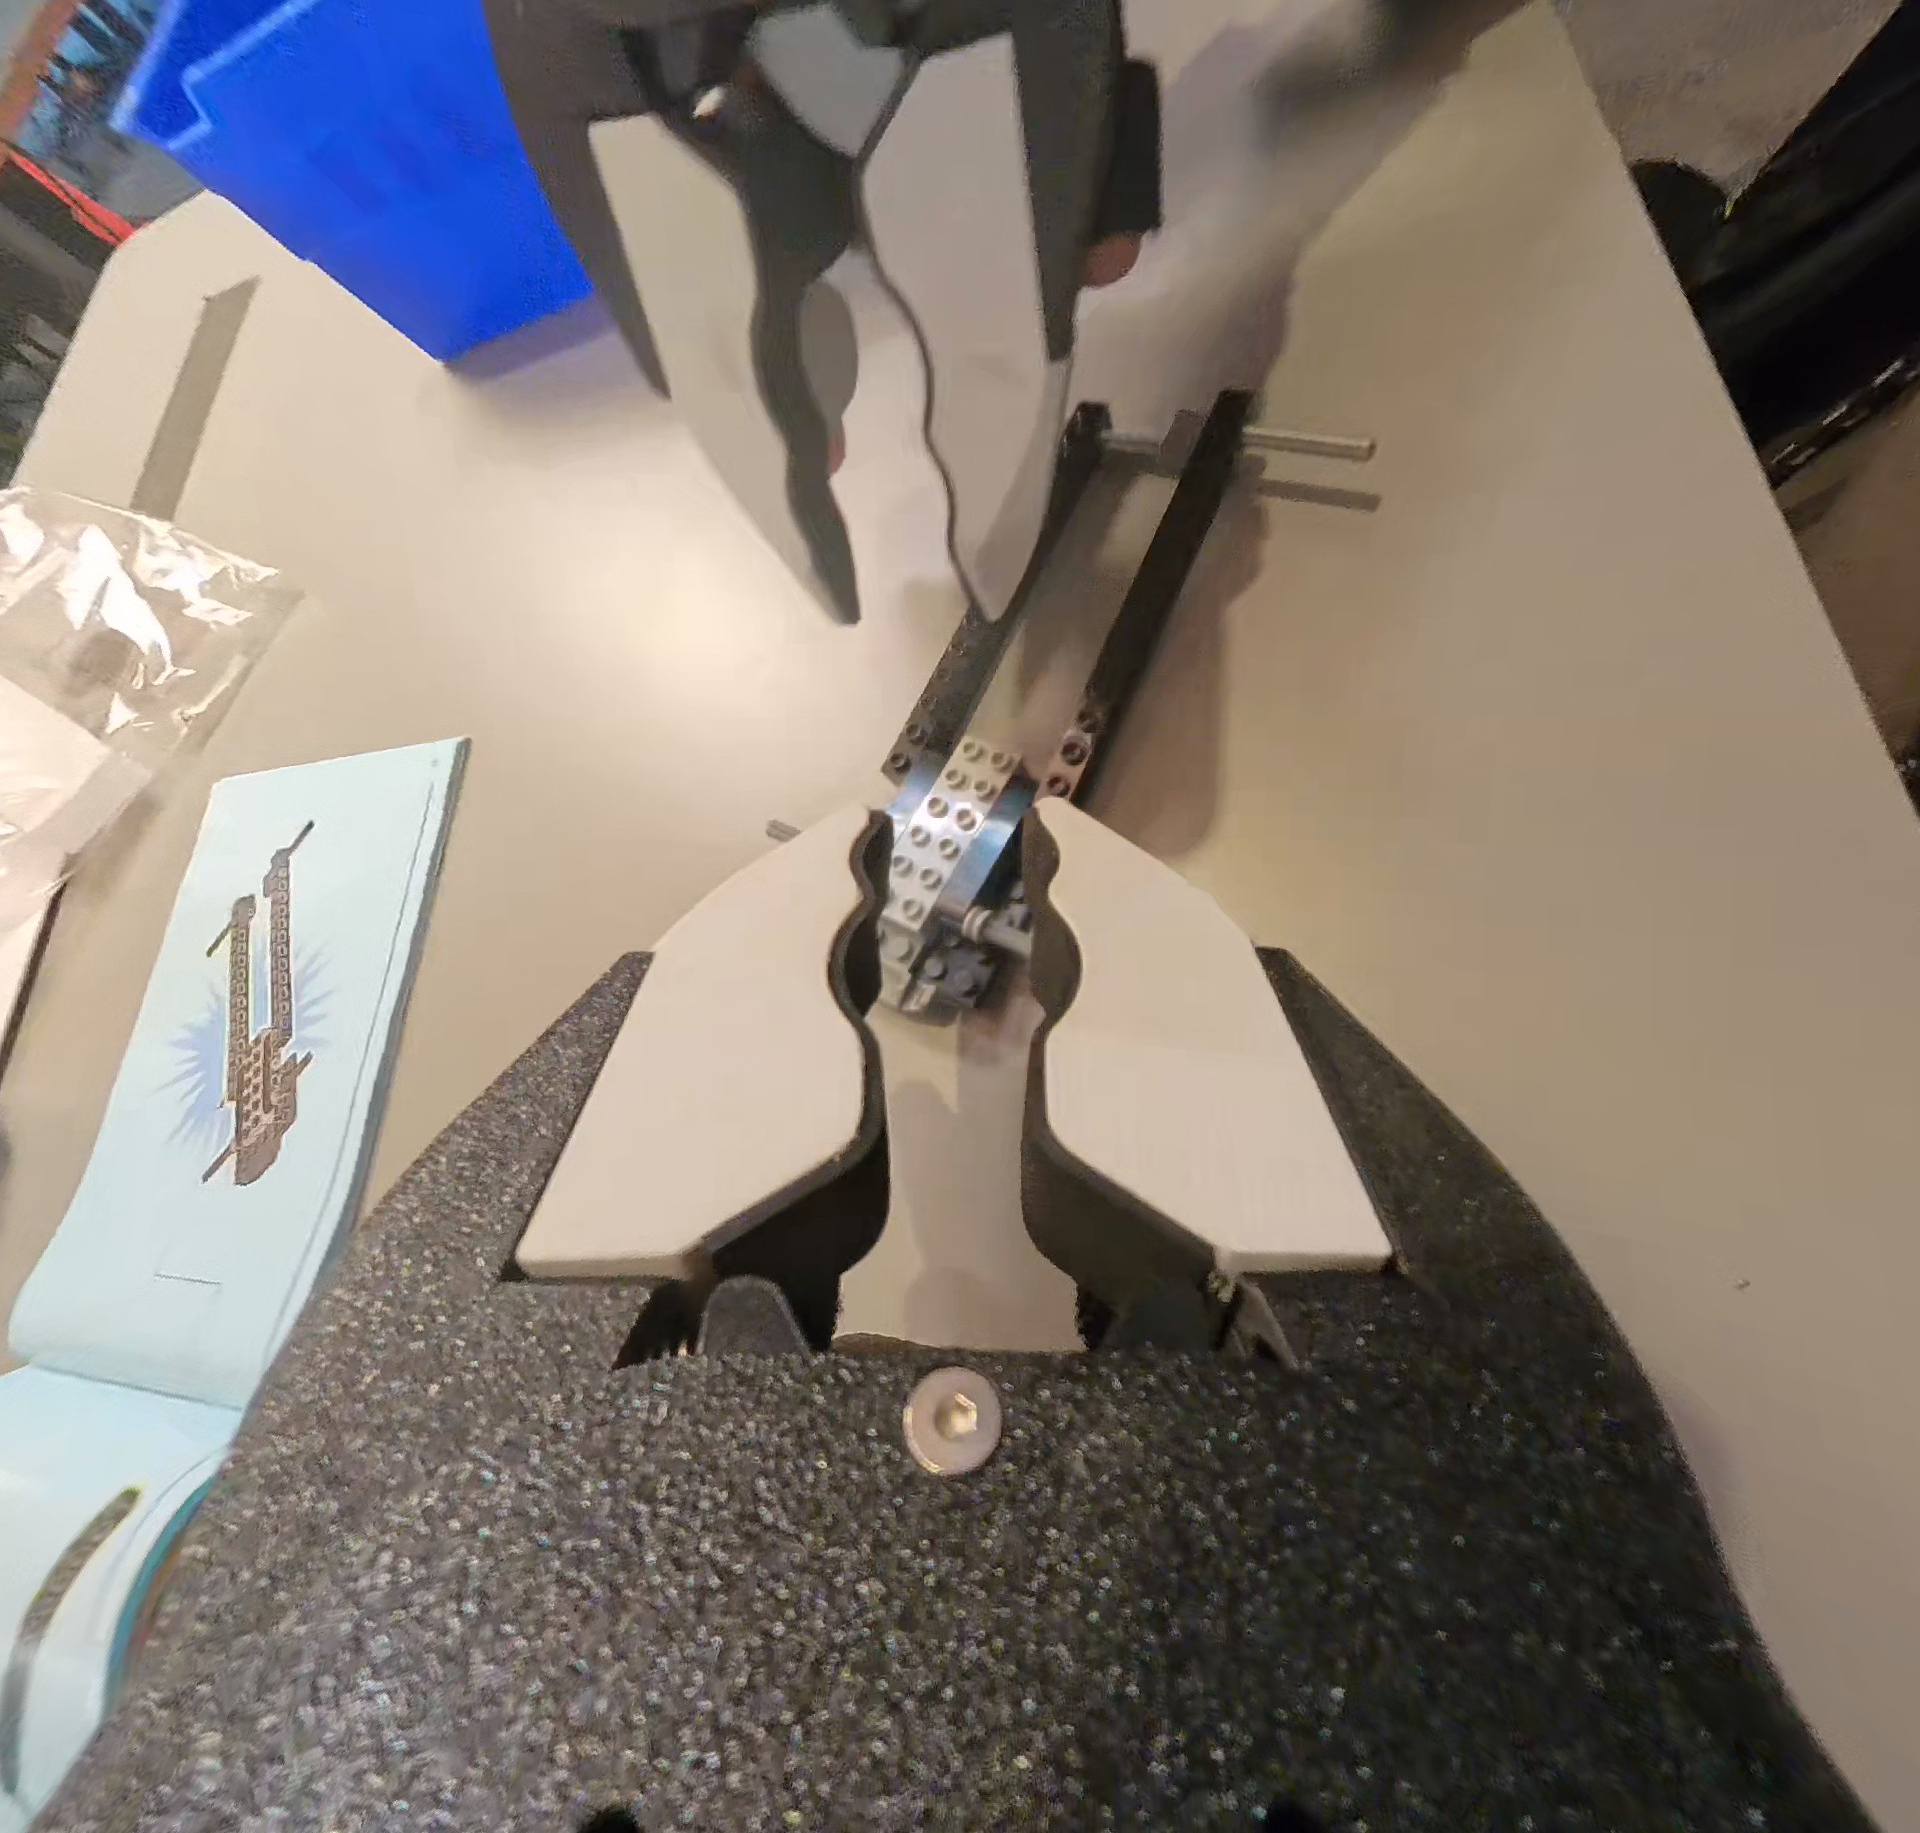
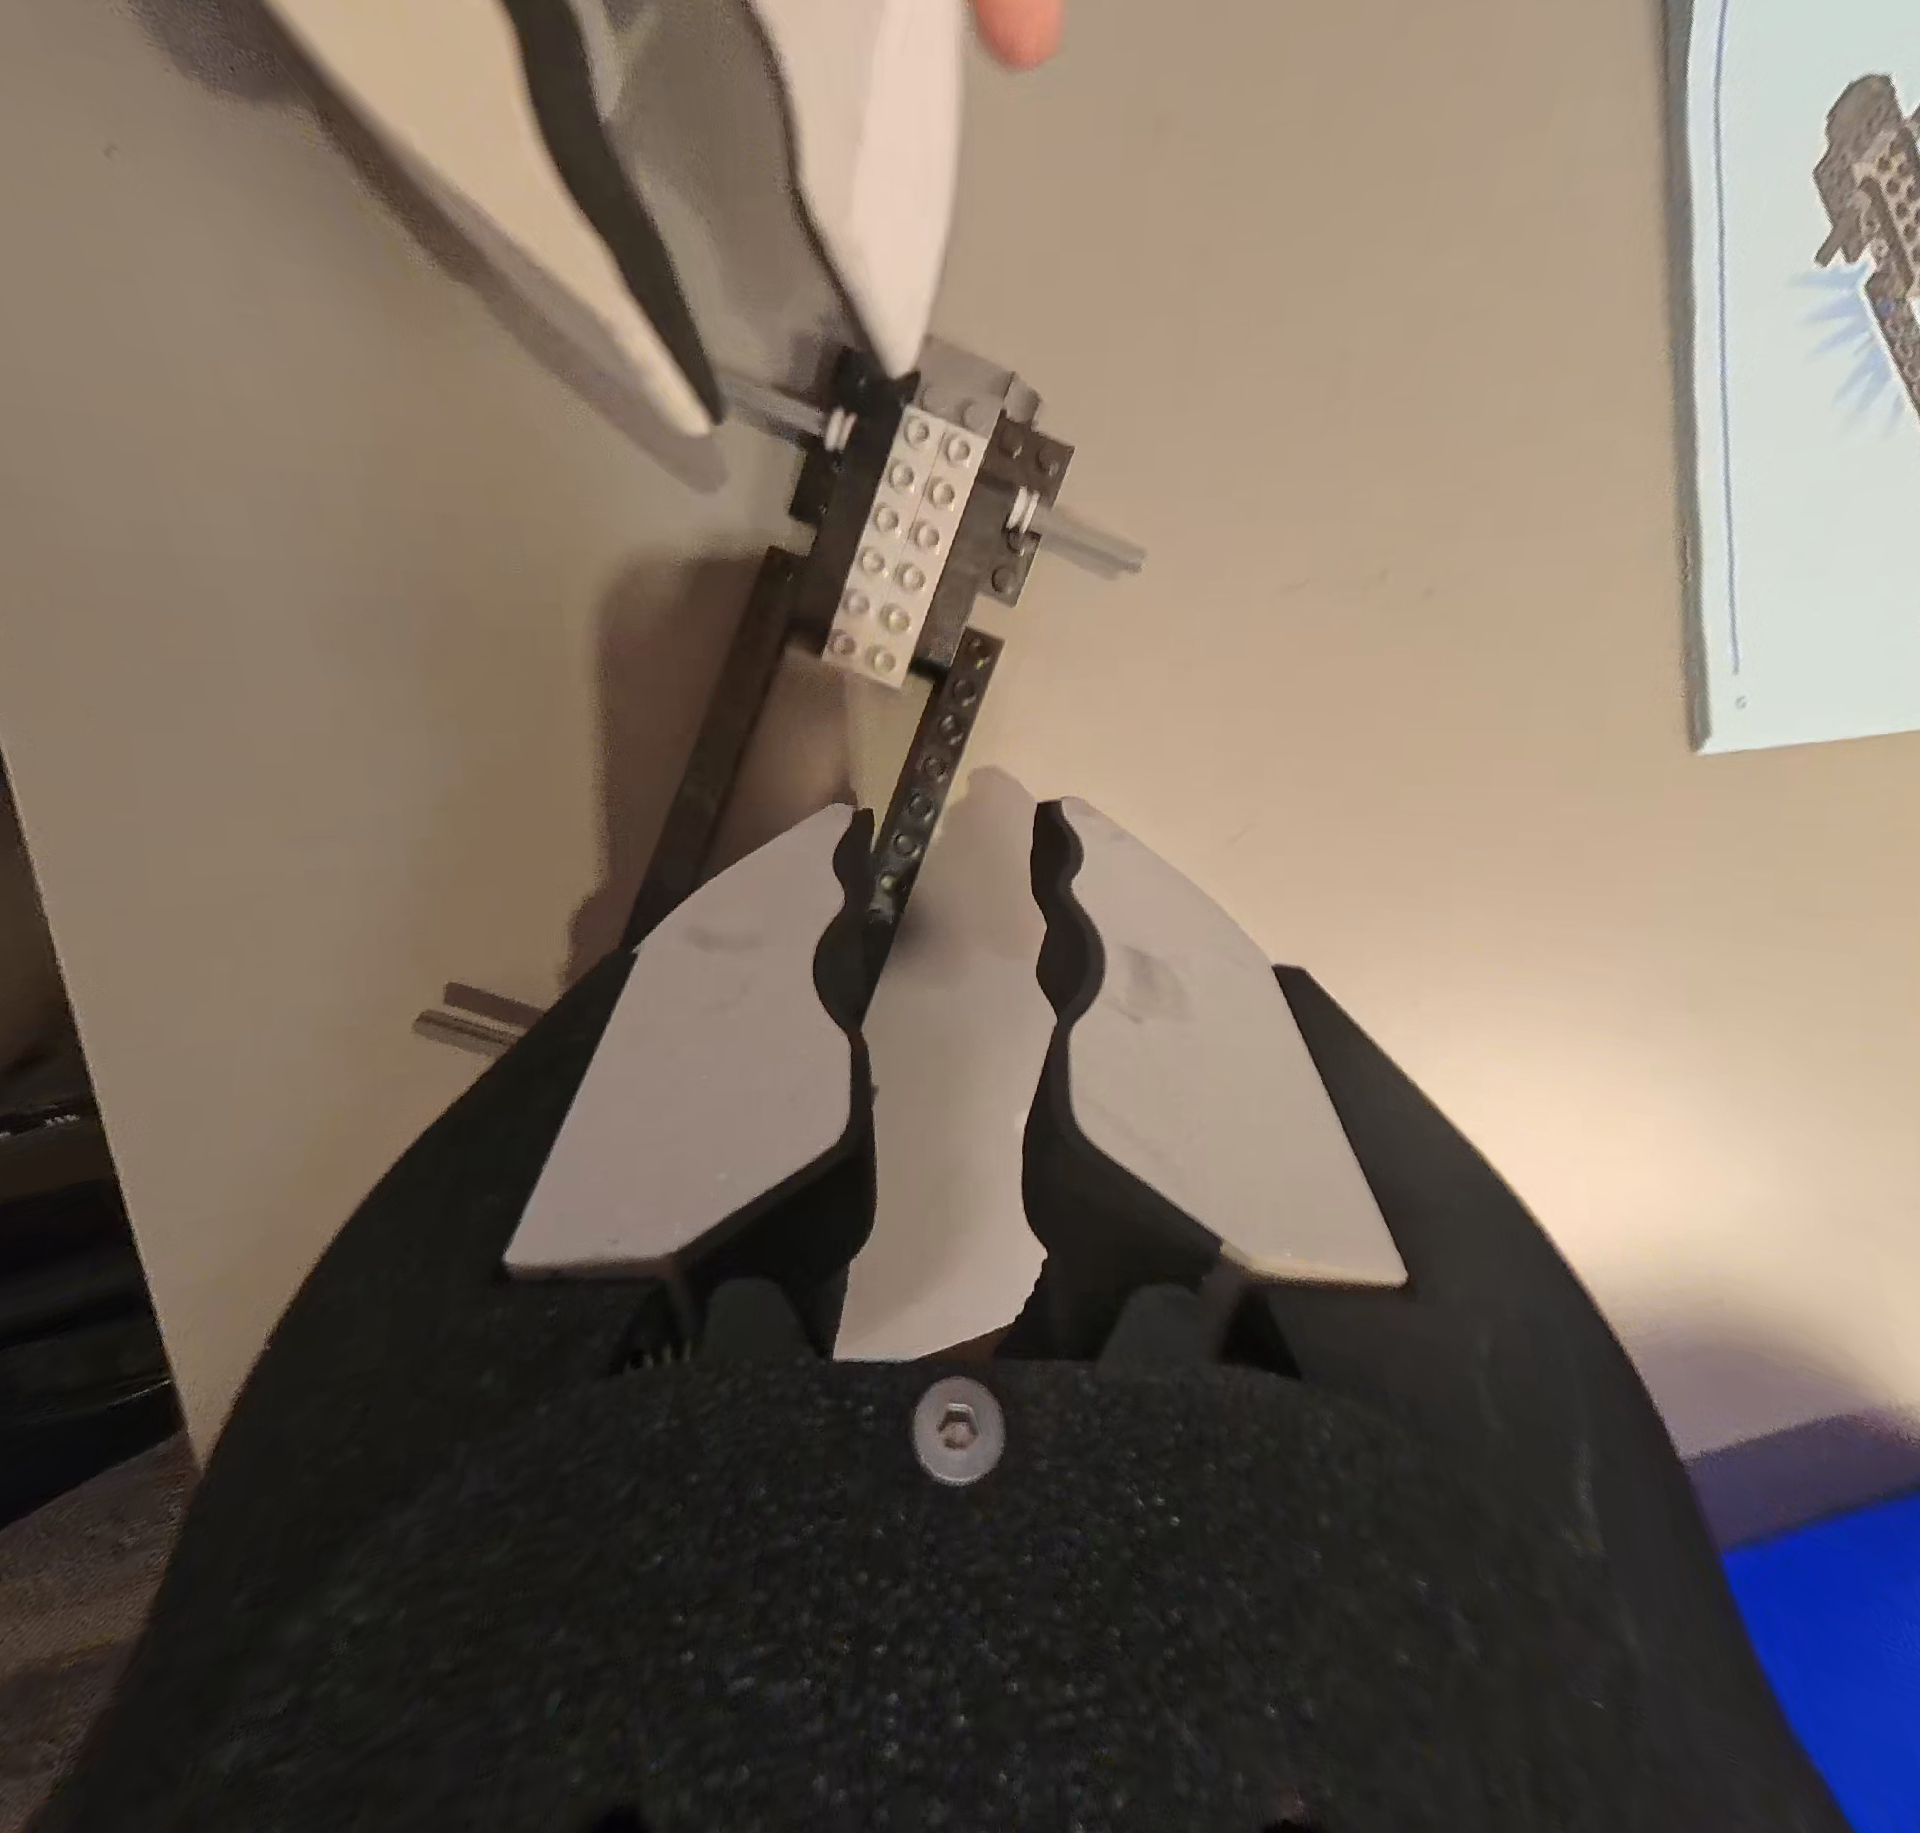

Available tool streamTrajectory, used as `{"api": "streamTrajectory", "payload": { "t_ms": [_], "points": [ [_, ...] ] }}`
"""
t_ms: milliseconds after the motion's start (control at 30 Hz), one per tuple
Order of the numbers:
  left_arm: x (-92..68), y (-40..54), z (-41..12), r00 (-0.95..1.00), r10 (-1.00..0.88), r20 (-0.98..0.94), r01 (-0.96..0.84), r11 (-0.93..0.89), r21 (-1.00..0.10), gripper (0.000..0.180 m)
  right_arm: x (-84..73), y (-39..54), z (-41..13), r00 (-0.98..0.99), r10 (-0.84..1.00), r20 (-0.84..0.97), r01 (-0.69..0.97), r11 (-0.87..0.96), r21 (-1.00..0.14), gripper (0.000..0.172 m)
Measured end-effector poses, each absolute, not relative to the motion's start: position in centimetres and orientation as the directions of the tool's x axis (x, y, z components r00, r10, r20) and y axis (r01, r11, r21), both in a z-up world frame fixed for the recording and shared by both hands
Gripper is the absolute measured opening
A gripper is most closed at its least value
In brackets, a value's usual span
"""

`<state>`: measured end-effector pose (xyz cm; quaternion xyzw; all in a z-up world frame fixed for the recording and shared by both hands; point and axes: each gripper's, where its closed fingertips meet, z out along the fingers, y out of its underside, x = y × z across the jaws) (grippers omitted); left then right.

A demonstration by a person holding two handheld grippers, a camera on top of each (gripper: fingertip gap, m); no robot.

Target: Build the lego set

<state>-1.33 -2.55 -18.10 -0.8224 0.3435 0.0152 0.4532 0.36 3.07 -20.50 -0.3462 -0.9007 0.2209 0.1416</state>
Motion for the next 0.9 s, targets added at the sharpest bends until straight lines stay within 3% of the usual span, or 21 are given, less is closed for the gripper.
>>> {"api": "streamTrajectory", "payload": {
  "t_ms": [267,433,600,900],
  "points": [
    [-2.4,-1.3,-20.7,0.689,-0.669,-0.278,-0.663,-0.426,-0.616,0.019,1.9,3.5,-21.3,-0.702,0.701,0.126,0.583,0.667,-0.465,0.022],
    [-2.8,-1.6,-21.1,0.734,-0.638,-0.231,-0.599,-0.449,-0.664,0.009,0.9,4.4,-21.8,-0.698,0.699,0.154,0.587,0.682,-0.436,0.016],
    [-4.1,-1.6,-21.1,0.846,-0.493,-0.201,-0.468,-0.508,-0.724,0.004,-2.5,5.8,-21.5,-0.654,0.717,0.242,0.598,0.685,-0.415,0.020],
    [-7.2,-2.8,-21.2,0.920,-0.259,-0.293,-0.391,-0.581,-0.714,0.000,-5.3,8.6,-16.7,-0.449,0.840,0.304,0.567,0.531,-0.630,0.022]
  ]
}}
